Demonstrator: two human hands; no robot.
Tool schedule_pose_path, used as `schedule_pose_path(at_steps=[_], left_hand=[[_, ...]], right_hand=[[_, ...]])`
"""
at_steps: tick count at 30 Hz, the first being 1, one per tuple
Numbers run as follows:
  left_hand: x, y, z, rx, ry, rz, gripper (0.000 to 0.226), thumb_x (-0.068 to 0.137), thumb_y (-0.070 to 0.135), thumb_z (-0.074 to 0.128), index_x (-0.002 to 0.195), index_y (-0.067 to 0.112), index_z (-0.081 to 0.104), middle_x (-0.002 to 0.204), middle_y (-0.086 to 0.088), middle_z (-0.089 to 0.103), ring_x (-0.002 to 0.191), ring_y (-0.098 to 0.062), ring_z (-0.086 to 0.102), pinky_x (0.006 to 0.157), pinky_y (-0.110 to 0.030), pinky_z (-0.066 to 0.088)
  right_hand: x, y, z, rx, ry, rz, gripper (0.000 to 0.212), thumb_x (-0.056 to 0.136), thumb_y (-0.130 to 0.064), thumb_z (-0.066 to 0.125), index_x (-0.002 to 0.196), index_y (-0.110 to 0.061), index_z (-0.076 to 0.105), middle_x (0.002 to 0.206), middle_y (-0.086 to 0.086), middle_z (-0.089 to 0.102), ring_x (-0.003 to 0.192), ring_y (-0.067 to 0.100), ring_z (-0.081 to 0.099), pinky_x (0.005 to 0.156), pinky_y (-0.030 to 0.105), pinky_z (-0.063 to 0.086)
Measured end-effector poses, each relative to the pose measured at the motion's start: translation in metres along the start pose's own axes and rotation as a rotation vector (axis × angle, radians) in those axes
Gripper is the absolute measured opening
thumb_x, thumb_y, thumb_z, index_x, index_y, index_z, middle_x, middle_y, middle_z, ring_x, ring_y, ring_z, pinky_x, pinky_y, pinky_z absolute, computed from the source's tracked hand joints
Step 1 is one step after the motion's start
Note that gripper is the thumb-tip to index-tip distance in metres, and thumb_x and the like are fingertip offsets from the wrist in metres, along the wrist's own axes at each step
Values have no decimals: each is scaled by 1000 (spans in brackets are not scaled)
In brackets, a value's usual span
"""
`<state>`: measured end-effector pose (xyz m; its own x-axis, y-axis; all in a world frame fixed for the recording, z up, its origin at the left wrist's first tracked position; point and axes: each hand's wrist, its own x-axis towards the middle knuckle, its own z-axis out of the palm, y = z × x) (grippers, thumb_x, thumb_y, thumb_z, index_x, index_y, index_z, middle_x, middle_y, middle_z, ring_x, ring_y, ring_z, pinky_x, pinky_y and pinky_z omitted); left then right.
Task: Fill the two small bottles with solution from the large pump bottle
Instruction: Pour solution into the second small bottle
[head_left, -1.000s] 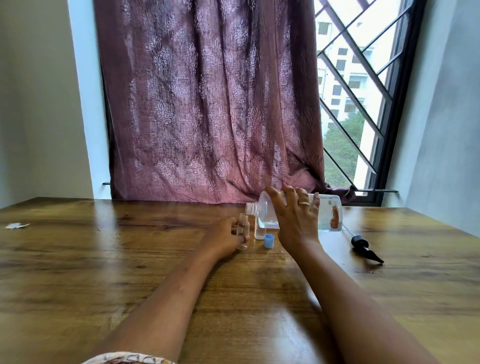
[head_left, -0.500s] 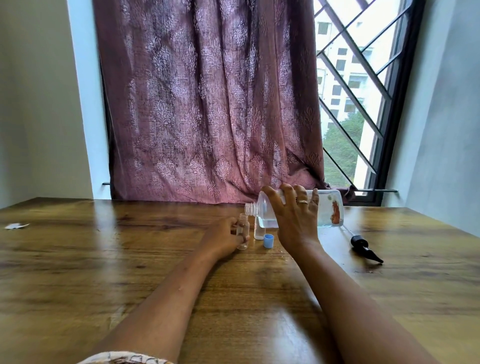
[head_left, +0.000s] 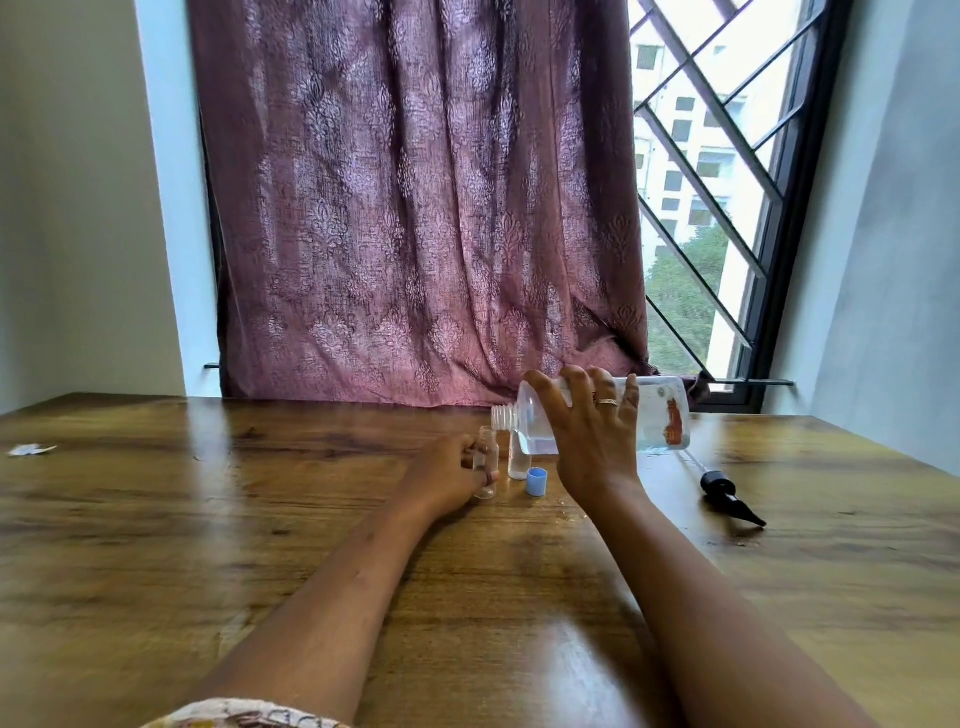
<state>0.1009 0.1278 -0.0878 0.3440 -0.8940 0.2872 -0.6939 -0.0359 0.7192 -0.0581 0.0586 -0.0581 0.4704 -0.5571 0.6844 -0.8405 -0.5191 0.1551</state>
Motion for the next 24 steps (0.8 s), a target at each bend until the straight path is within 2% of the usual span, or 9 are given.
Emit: schedule_pose_path(at_steps=[9, 24], left_hand=[[1, -1, 0, -6, 3, 2, 35, 80, 27, 70, 113, 29, 59, 115, 4, 65, 95, -8, 56, 81, -26, 41], [2, -4, 1, -11, -3, 20, 41, 81, 26, 69, 120, 26, 55, 118, 4, 63, 91, -4, 52, 76, -23, 37]], right_hand=[[-1, 0, -1, -4, 23, -8, 100, 74, -5, 61, 145, -41, 1, 149, 6, 18, 139, 35, 14, 114, 58, 8], [1, 0, 3, -25, 22, 3, 102, 73, -6, 63, 144, -44, 1, 149, 4, 17, 139, 34, 13, 113, 58, 2]])
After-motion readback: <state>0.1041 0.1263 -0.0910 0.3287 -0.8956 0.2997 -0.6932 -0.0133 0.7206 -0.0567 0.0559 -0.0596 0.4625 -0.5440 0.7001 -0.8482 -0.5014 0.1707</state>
